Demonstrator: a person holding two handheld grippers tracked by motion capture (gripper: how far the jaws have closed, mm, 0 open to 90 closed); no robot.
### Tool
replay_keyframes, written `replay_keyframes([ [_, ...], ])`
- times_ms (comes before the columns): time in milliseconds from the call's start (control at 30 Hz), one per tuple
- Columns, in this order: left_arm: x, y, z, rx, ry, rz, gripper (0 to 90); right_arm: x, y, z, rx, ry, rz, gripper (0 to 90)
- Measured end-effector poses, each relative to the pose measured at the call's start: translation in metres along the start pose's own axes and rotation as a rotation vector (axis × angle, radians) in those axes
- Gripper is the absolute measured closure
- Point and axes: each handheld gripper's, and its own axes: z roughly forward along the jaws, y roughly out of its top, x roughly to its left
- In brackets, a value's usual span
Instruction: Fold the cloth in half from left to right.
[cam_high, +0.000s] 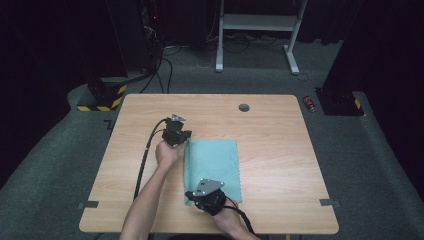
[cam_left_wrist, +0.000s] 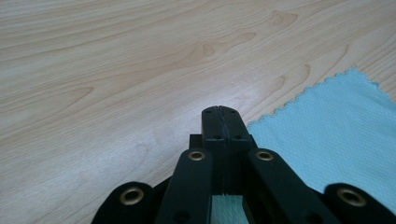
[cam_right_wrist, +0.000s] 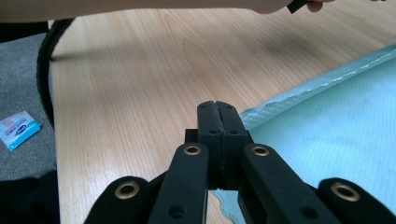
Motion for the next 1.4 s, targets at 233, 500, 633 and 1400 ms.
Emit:
replay_keyframes([
  [233, -0.005, 0.003, 0.004, 0.0, -0.011, 0.007, 90.0, -0.004, -0.012, -0.006, 0.018, -0.027, 0.008, 90.0],
  [500, -0.015, 0.003, 0.014, -0.005, -0.035, 0.016, 90.0, -0.01, -0.028, -0.018, 0.029, -0.054, 0.027, 90.0],
  [633, -0.019, 0.003, 0.017, -0.008, -0.047, 0.018, 90.0, -0.012, -0.034, -0.023, 0.031, -0.069, 0.036, 90.0],
  [1400, -0.043, 0.017, 0.03, -0.016, -0.087, 0.057, 90.0, -0.022, -0.057, -0.049, 0.02, -0.132, 0.09, 90.0],
])
